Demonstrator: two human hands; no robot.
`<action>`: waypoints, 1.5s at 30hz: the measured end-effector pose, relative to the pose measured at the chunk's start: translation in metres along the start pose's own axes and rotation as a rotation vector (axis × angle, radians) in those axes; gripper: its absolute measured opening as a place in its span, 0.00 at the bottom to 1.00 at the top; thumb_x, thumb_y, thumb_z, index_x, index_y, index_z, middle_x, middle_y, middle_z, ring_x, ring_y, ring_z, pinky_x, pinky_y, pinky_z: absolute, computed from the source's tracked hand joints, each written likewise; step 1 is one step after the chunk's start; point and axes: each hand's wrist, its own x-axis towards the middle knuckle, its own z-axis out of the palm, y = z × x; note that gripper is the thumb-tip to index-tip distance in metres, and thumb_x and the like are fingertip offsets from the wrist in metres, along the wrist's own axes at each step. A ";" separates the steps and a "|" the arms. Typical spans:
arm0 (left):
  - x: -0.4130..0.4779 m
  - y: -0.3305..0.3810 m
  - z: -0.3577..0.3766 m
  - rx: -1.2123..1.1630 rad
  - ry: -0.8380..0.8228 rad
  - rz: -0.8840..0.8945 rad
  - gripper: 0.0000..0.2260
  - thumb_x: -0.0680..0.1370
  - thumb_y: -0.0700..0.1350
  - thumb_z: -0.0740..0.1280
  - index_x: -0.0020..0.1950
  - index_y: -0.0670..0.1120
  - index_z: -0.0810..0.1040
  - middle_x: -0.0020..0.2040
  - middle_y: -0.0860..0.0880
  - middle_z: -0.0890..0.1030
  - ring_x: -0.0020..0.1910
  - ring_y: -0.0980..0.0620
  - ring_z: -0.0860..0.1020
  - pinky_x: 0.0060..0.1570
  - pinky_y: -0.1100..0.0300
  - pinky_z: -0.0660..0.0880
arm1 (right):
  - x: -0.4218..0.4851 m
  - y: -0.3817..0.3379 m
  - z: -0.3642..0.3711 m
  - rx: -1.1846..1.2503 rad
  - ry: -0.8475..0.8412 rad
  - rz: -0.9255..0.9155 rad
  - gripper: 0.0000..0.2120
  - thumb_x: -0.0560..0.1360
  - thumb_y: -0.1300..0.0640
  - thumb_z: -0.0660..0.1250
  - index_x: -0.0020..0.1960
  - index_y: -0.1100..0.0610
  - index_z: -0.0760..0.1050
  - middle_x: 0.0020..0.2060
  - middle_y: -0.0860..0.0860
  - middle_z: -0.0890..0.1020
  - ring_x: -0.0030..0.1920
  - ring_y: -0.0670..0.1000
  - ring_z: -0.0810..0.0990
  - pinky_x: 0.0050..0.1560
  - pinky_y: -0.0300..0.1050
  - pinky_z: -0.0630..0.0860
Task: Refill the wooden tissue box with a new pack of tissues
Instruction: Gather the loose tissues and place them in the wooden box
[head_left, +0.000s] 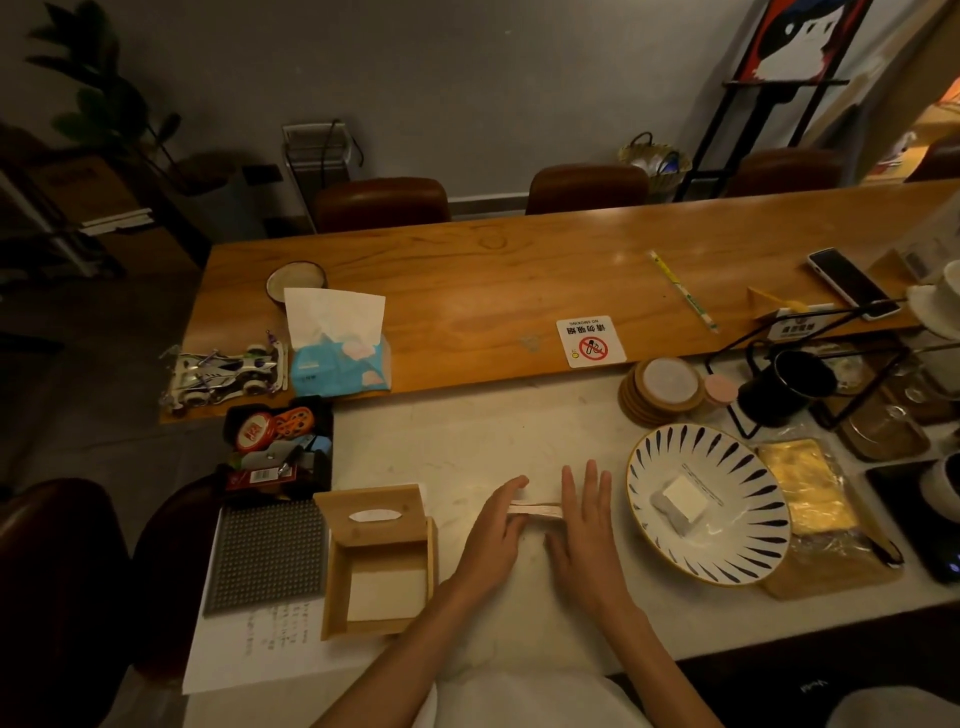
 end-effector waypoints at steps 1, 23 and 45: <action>0.001 0.000 -0.001 0.016 0.005 0.032 0.18 0.82 0.41 0.59 0.71 0.53 0.69 0.72 0.55 0.70 0.71 0.60 0.67 0.71 0.65 0.62 | 0.001 0.001 0.001 0.054 0.012 -0.002 0.37 0.77 0.61 0.64 0.80 0.55 0.48 0.79 0.53 0.42 0.78 0.54 0.36 0.76 0.50 0.47; -0.032 0.035 -0.034 0.203 0.115 0.117 0.19 0.82 0.44 0.60 0.73 0.50 0.65 0.65 0.51 0.72 0.64 0.55 0.70 0.64 0.61 0.69 | 0.015 -0.012 -0.037 0.544 -0.275 0.302 0.07 0.74 0.59 0.69 0.44 0.48 0.82 0.35 0.47 0.84 0.37 0.49 0.80 0.40 0.48 0.75; -0.122 -0.031 -0.173 -0.481 0.170 -0.492 0.20 0.83 0.46 0.58 0.74 0.60 0.63 0.72 0.52 0.71 0.69 0.51 0.71 0.68 0.47 0.70 | -0.024 -0.052 -0.015 1.772 -0.190 0.874 0.21 0.80 0.64 0.59 0.72 0.57 0.67 0.56 0.55 0.81 0.55 0.54 0.80 0.49 0.47 0.83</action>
